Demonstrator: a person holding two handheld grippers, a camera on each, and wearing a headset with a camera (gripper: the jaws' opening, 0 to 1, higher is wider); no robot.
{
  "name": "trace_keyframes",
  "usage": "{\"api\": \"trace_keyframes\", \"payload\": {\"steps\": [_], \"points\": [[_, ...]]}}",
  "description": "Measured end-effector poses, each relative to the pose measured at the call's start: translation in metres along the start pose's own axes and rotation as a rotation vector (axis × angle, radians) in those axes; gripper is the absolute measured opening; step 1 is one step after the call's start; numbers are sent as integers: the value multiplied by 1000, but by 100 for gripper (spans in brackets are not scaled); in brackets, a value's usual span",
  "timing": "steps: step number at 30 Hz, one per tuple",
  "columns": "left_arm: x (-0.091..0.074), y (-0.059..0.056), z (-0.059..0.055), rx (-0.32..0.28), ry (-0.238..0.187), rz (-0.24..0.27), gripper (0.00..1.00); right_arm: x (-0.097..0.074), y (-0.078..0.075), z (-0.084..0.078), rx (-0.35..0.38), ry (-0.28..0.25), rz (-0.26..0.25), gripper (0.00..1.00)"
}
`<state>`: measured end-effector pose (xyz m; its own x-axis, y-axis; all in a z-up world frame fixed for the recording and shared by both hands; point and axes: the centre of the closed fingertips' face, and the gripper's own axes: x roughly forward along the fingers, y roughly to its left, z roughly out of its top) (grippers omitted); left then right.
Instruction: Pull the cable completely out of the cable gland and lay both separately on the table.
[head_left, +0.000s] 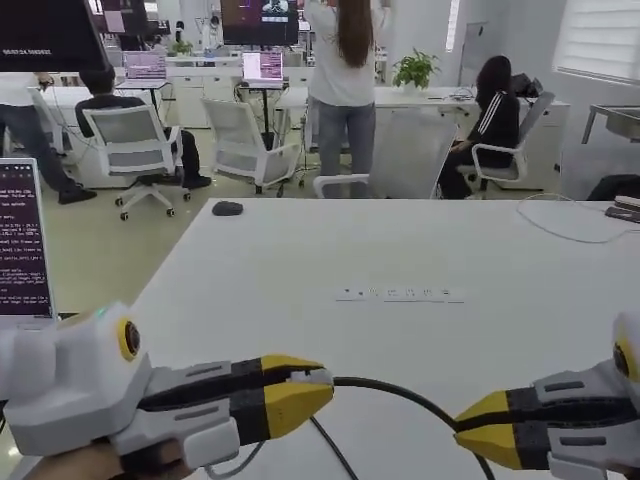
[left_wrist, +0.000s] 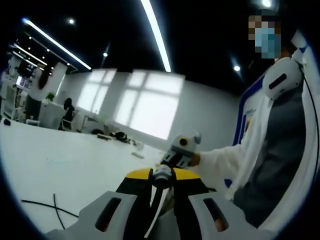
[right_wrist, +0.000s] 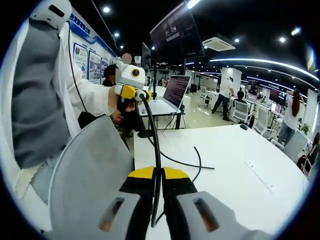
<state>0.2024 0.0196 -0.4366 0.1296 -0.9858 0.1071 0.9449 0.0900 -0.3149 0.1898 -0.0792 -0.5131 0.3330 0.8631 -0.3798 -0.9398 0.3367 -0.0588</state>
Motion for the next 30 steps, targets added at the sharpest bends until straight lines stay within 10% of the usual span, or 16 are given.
{"api": "trace_keyframes", "payload": {"steps": [10, 19, 30], "points": [[14, -2, -4, 31, 35, 8, 16, -4, 5, -6, -47, 43, 6, 3], [31, -4, -6, 58, 61, 5, 16, 8, 13, 67, -54, -165, 43, 20], [35, -6, -6, 63, 74, -8, 16, 21, 19, 82, -74, -220, 62, 6]]}}
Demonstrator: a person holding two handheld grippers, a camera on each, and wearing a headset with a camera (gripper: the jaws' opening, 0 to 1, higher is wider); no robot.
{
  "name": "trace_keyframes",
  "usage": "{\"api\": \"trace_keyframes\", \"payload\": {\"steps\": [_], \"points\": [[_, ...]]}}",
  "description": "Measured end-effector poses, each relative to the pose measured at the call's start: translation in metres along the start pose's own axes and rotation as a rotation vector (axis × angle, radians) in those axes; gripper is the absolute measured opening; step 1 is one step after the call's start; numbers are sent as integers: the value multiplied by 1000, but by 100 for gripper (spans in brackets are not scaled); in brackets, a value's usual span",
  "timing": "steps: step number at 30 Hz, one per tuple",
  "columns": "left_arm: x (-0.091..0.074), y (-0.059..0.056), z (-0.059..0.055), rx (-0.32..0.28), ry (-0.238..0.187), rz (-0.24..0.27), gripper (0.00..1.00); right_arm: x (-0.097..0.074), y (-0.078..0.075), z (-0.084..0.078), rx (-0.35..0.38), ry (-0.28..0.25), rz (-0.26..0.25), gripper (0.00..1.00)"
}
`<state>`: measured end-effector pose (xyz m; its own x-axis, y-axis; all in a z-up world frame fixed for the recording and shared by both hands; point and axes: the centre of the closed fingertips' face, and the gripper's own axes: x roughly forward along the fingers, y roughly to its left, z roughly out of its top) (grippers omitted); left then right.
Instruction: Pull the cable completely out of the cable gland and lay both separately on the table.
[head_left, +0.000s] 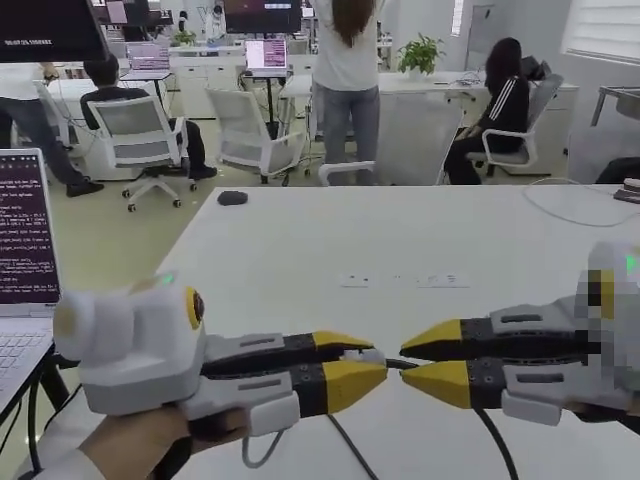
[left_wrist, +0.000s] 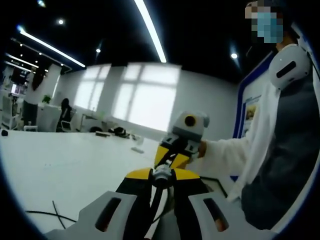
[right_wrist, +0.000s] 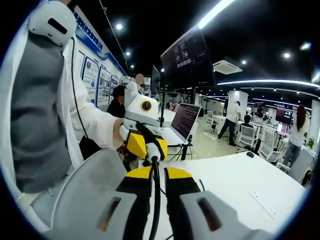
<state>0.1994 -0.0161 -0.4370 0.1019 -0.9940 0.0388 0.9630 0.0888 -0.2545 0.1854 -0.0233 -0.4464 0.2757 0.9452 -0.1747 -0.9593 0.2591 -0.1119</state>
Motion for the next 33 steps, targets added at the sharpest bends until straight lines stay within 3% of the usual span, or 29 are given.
{"api": "trace_keyframes", "payload": {"steps": [6, 14, 25, 33], "points": [[-4, 1, 0, -1, 2, -9, 16, 3, 3, 1, -36, -5, -5, 3], [-6, 3, -3, 3, 19, -9, 16, 1, -1, -8, -52, 33, -21, 3], [-24, 8, -4, 6, 24, 12, 16, -10, -9, -33, -41, 105, -46, 3], [-36, 11, 0, -9, -10, 30, 16, -20, -15, -50, -21, 151, -77, 3]]}}
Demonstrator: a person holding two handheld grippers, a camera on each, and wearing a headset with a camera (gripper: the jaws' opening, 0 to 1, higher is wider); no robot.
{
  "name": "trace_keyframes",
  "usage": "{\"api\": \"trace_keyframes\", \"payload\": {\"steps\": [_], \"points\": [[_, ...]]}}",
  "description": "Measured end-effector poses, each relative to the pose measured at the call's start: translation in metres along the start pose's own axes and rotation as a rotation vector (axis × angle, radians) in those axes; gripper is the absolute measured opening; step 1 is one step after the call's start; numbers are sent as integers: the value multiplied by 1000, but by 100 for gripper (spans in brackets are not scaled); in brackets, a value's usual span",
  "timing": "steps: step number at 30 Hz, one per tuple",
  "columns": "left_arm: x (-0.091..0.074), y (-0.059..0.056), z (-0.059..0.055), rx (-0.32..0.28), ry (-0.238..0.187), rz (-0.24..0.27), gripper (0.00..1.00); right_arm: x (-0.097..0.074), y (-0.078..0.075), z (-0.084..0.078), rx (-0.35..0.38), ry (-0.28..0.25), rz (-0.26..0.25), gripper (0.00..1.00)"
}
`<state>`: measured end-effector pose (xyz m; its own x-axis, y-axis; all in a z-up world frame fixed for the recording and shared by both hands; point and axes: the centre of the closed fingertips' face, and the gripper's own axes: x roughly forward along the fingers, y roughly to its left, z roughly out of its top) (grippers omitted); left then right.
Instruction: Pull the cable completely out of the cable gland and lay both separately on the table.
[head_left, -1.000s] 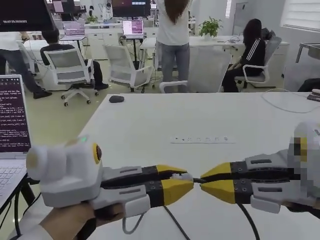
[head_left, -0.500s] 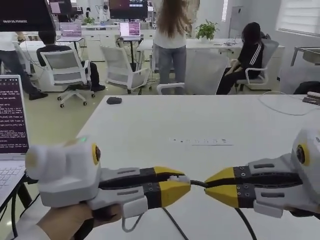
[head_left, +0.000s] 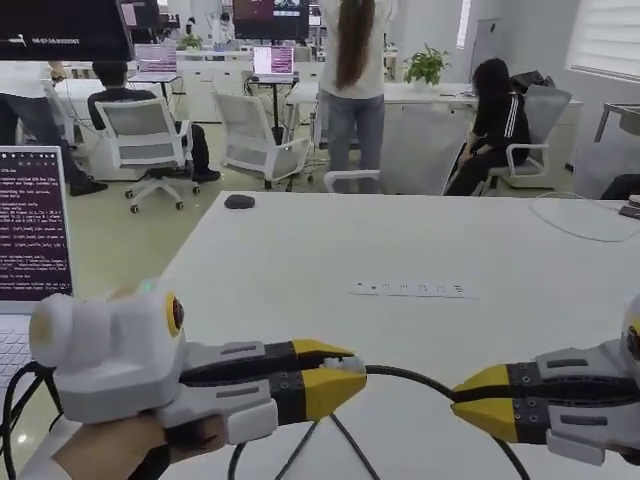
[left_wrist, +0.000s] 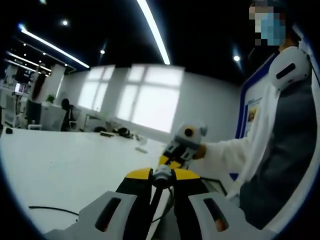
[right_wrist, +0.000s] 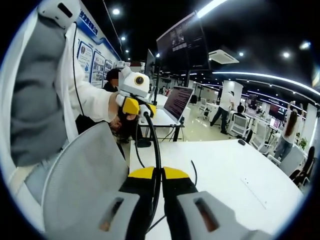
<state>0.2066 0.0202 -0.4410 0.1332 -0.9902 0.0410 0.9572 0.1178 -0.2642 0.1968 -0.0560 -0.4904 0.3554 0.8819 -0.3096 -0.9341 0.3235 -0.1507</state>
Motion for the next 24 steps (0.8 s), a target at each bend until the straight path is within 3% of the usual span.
{"api": "trace_keyframes", "payload": {"steps": [17, 21, 24], "points": [[2, 3, -4, 0, 4, 11, 16, -1, -3, -19, 45, 55, -28, 3], [2, 8, -4, -3, -1, 21, 16, -5, -5, -15, 85, 33, -33, 3], [6, 10, -8, 11, 19, 24, 16, -4, -4, 4, 94, -34, -42, 6]]}}
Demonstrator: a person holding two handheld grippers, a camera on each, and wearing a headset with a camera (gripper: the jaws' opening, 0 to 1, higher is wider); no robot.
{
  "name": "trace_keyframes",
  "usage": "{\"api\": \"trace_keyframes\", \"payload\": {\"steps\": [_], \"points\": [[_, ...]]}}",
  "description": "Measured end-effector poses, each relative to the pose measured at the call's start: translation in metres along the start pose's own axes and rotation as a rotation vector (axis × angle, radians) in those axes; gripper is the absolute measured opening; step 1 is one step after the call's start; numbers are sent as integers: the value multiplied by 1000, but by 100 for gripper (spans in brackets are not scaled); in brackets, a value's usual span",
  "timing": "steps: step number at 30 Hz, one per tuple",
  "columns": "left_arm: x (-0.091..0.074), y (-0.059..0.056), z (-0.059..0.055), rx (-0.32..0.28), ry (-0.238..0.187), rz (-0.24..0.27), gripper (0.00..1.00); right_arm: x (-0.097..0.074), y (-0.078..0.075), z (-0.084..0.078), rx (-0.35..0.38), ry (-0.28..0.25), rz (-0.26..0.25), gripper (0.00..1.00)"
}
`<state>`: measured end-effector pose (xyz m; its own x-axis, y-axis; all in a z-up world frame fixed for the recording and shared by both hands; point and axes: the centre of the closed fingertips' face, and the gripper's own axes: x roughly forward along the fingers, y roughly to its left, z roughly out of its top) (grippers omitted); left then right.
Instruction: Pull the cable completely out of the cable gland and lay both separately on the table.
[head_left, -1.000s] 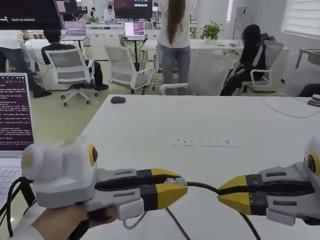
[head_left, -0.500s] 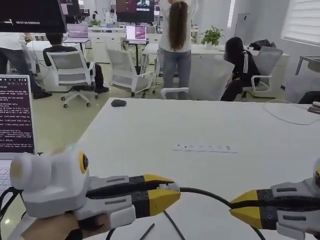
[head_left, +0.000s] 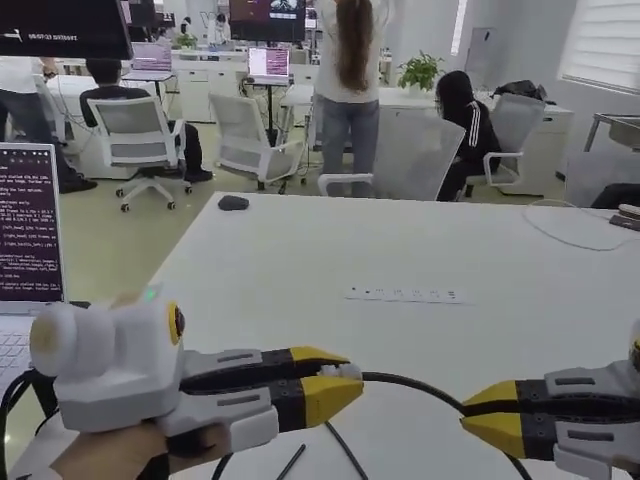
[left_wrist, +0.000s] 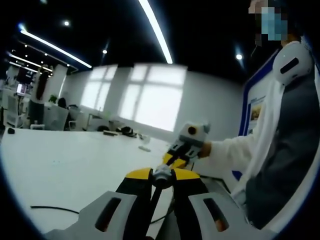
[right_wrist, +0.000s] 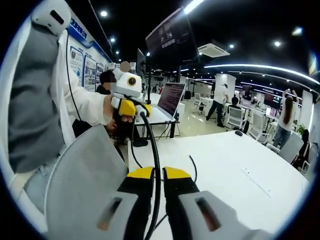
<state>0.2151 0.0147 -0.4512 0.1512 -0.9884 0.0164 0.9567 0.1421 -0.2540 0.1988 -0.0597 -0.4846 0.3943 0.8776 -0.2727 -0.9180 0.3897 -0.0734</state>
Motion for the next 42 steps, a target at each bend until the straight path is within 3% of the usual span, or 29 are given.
{"api": "trace_keyframes", "payload": {"steps": [4, 7, 10, 18, 23, 28, 36, 39, 42], "points": [[9, -1, -9, 6, 27, -6, 16, 8, 13, 24, -28, -41, 42, 9], [14, -2, -12, 3, 31, -12, 16, 16, 20, 31, -56, -33, 68, 9], [21, -5, -18, 0, 35, -20, 16, 26, 23, 29, -88, -3, 92, 12], [26, -11, -34, 25, 92, -31, 16, 37, 24, 13, -77, 20, 132, 10], [24, -12, -35, 17, 78, -23, 16, 40, 29, 3, -69, 44, 164, 5], [20, -12, -37, 27, 82, 1, 16, 43, 34, 3, -73, 34, 183, 2], [15, -13, -46, 35, 123, 13, 17, 45, 37, -6, -72, 31, 187, 2], [12, -11, -52, 37, 148, 23, 16, 42, 36, -16, -69, 46, 172, 2], [8, -9, -54, 26, 147, 34, 16, 37, 32, -22, -53, 54, 159, 2]]}}
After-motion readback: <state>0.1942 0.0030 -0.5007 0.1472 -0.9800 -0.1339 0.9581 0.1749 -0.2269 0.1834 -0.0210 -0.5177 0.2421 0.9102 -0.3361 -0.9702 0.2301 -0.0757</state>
